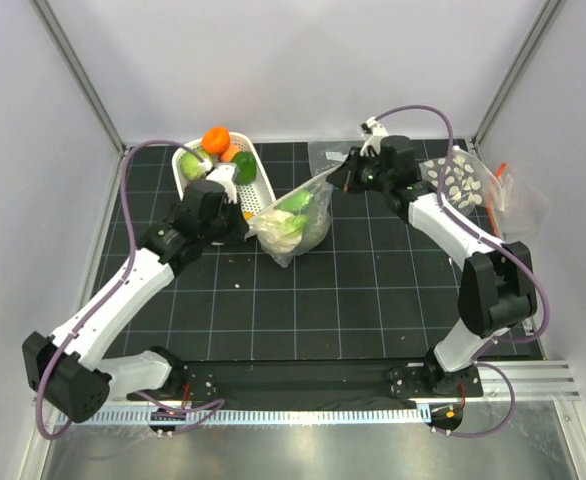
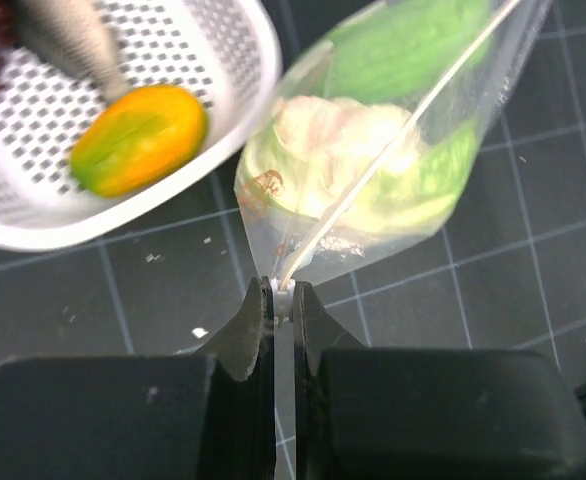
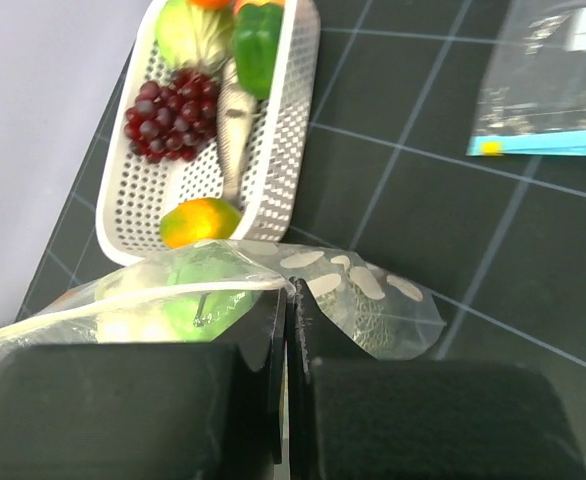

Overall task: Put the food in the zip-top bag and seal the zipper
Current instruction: Place the zipper food storage bag at the center of the board.

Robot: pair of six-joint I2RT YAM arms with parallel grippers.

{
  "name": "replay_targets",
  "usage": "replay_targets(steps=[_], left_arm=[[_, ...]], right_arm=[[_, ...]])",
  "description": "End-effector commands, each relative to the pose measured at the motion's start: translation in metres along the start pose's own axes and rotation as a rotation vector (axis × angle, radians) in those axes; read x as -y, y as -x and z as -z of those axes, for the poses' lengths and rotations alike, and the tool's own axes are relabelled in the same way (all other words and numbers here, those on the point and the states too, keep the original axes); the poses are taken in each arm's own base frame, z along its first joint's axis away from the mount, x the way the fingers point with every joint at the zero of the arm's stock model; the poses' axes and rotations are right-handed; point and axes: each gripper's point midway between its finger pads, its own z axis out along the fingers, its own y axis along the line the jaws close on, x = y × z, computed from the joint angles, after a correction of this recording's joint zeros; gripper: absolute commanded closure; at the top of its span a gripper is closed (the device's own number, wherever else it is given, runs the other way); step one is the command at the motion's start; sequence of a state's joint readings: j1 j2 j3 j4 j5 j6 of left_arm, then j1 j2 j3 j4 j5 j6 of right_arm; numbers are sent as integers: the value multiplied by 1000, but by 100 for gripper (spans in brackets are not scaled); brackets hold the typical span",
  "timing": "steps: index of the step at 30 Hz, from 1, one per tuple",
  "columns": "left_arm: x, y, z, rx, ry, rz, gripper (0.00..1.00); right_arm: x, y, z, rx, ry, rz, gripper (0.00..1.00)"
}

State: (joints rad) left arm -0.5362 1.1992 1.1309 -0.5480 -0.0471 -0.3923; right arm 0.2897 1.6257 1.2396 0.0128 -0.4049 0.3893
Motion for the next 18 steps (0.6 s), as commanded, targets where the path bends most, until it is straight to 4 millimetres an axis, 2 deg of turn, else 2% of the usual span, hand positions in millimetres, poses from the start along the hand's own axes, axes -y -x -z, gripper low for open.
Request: replay_targets(steps=[1, 2, 3, 4, 5, 6, 7, 8, 11, 12, 14, 17, 18], left_arm=[[-43, -8, 24, 33, 225, 70, 98], [-51, -9, 27, 51, 264, 84, 96], [-52, -4, 35, 81, 269, 94, 81], [-56, -4, 37, 92, 284, 101, 65], [-56, -3, 40, 104, 290, 109, 55], [-56, -2, 41, 110, 287, 111, 45], [-55, 1, 43, 127, 275, 113, 41], [-53, 3, 45, 137, 266, 115, 26], [-48, 9, 51, 165, 233, 118, 18], [-46, 11, 54, 173, 223, 117, 16], [-37, 14, 59, 189, 166, 115, 3], [-21, 13, 66, 187, 71, 108, 0], [-18, 14, 69, 190, 49, 106, 0]], right_arm=[[-19, 25, -15, 48, 7, 27, 96], [-19, 19, -20, 19, -4, 37, 77], [-21, 24, -22, 20, -17, 43, 64], [-19, 20, -23, 6, -29, 45, 56], [-23, 21, -23, 13, -23, 49, 33], [-20, 19, -21, 20, -34, 45, 26], [-22, 24, -18, 49, -32, 52, 13], [-29, 32, -9, 79, -23, 64, 2], [-24, 39, 7, 108, -83, 81, 0], [-29, 49, 20, 134, -92, 99, 0], [-26, 50, 34, 137, -142, 107, 0], [-21, 55, 64, 176, -228, 98, 0], [-16, 47, 70, 166, -249, 93, 1]])
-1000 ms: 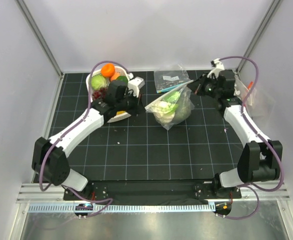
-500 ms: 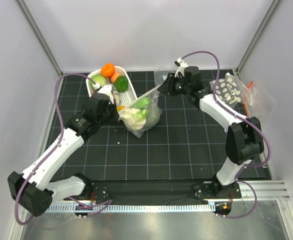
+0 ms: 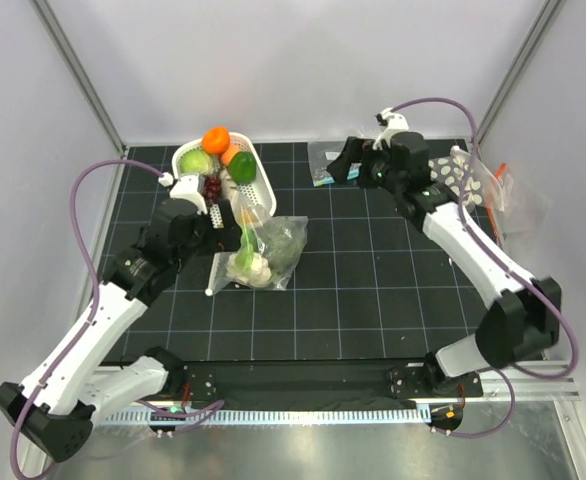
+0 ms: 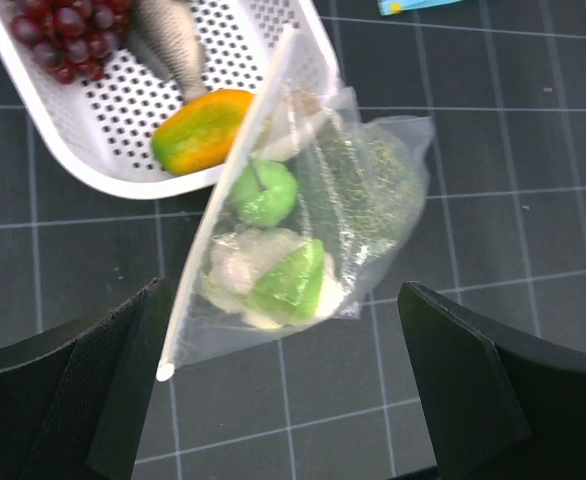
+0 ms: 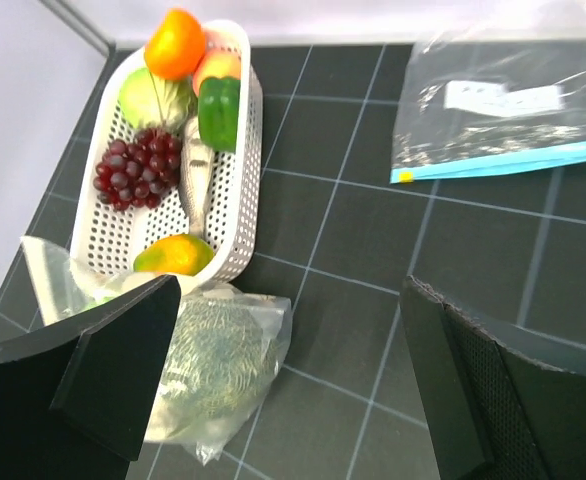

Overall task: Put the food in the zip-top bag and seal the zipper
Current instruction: Place the zipper food storage bag at the center of the board, then reset both arms

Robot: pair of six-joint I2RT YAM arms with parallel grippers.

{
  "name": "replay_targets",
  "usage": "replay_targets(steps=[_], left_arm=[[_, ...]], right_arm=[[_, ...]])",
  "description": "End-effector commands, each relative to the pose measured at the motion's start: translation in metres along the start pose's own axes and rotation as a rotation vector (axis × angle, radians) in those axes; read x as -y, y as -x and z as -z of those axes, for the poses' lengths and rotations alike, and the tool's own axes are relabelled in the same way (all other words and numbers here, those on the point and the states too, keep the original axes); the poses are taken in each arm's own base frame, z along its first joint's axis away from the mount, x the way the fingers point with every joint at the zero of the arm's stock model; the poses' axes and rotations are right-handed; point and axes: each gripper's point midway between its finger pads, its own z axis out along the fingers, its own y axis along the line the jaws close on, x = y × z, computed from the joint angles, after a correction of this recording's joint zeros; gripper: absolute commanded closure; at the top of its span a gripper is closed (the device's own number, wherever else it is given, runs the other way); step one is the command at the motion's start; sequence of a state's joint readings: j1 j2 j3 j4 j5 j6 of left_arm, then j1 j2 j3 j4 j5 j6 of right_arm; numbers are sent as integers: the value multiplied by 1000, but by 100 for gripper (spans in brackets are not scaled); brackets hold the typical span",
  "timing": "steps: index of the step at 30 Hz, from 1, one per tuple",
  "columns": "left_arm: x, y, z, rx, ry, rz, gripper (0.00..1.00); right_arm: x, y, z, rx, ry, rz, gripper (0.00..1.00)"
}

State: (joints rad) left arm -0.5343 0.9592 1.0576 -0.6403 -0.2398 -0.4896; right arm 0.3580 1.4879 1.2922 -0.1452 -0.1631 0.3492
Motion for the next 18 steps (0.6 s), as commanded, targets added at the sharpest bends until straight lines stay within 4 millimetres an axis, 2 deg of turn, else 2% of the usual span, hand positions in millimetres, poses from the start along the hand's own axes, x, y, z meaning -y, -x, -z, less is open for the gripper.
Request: replay_targets(steps=[1, 2, 3, 4, 5, 6, 7, 8, 9, 12, 13, 14, 15, 17, 18], left_arm=[[21, 9, 16, 36, -137, 5, 0], [23, 12, 24, 54, -164, 5, 0], [25, 13, 29, 61, -181, 3, 0], [25, 13, 34, 67, -196, -8, 0], [28, 14, 44, 79, -231, -14, 0], [27, 12, 48, 79, -237, -23, 0], [26, 11, 52, 80, -245, -43, 0], [28, 9, 58, 82, -266, -58, 0], [27, 9, 66, 97, -281, -70, 0], [22, 3, 72, 115, -294, -121, 0], [20, 0, 75, 134, -302, -123, 0], [19, -1, 76, 142, -305, -126, 0], [16, -7, 74, 139, -304, -128, 0], [15, -8, 78, 169, -314, -121, 0], [13, -14, 73, 160, -307, -119, 0]], right_arm=[[5, 26, 50, 112, -91, 22, 1], [11, 15, 56, 105, -109, 16, 0], [4, 24, 77, 154, -94, 16, 0], [5, 21, 85, 165, -99, -18, 0], [15, 10, 92, 168, -143, -47, 0], [15, 3, 99, 163, -139, -68, 0], [8, 6, 117, 195, -114, -79, 0], [15, -11, 121, 172, -131, -85, 0], [18, -17, 128, 171, -143, -91, 0], [32, -39, 162, 171, -202, -76, 1], [35, -43, 170, 175, -217, -71, 0], [35, -40, 186, 211, -222, -64, 0], [42, -52, 192, 189, -249, -58, 0], [43, -56, 207, 213, -252, -47, 0], [49, -62, 211, 207, -281, -56, 0]])
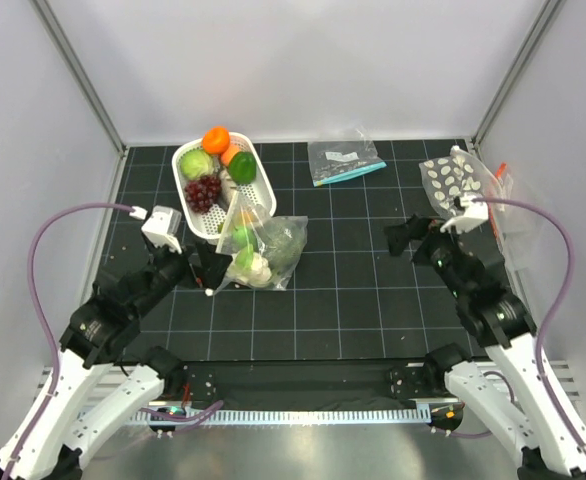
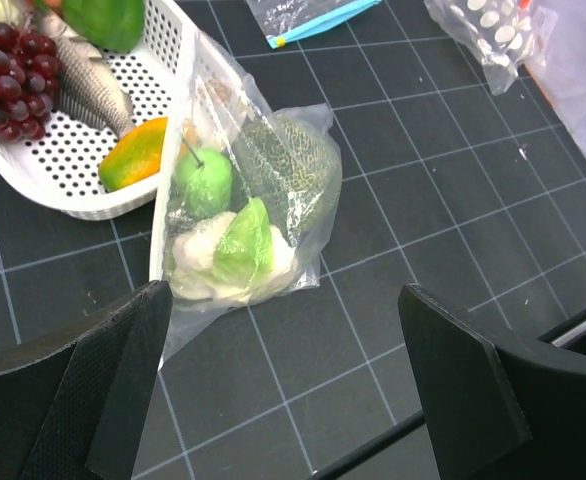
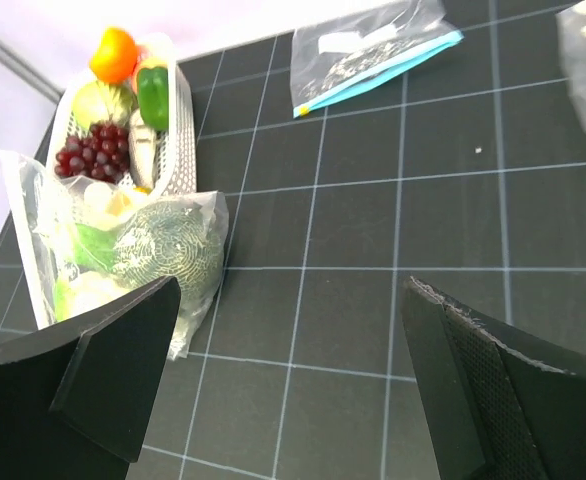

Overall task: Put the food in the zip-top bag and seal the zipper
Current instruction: Reset both arms

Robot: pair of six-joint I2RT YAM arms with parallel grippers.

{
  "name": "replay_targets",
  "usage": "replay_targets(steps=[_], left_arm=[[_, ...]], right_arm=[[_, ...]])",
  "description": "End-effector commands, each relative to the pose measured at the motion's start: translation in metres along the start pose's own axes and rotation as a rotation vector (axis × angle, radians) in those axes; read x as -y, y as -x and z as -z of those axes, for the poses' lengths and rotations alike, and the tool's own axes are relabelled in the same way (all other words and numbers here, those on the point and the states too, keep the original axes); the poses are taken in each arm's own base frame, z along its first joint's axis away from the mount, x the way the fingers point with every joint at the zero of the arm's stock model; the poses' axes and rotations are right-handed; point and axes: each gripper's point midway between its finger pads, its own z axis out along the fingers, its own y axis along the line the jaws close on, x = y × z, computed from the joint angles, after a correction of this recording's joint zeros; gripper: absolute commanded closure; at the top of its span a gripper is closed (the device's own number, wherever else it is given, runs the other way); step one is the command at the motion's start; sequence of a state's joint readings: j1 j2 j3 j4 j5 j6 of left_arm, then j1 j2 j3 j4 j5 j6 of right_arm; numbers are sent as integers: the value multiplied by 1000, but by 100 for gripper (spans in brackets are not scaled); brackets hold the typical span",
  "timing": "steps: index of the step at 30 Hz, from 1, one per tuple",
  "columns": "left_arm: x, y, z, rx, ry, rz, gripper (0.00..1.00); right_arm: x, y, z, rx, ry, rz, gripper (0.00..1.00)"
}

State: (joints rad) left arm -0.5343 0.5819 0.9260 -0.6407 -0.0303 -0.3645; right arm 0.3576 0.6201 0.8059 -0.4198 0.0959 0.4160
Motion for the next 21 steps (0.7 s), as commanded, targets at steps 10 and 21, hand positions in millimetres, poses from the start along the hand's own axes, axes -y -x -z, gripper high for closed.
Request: replay_targets(steps=[10, 21], left_arm=[[11, -43, -19, -73, -115, 4, 0], [-7, -43, -23, -40, -26, -1, 0]], right_arm=[[54, -17, 33, 110, -195, -35, 0], [52, -16, 29, 111, -188, -31, 0]])
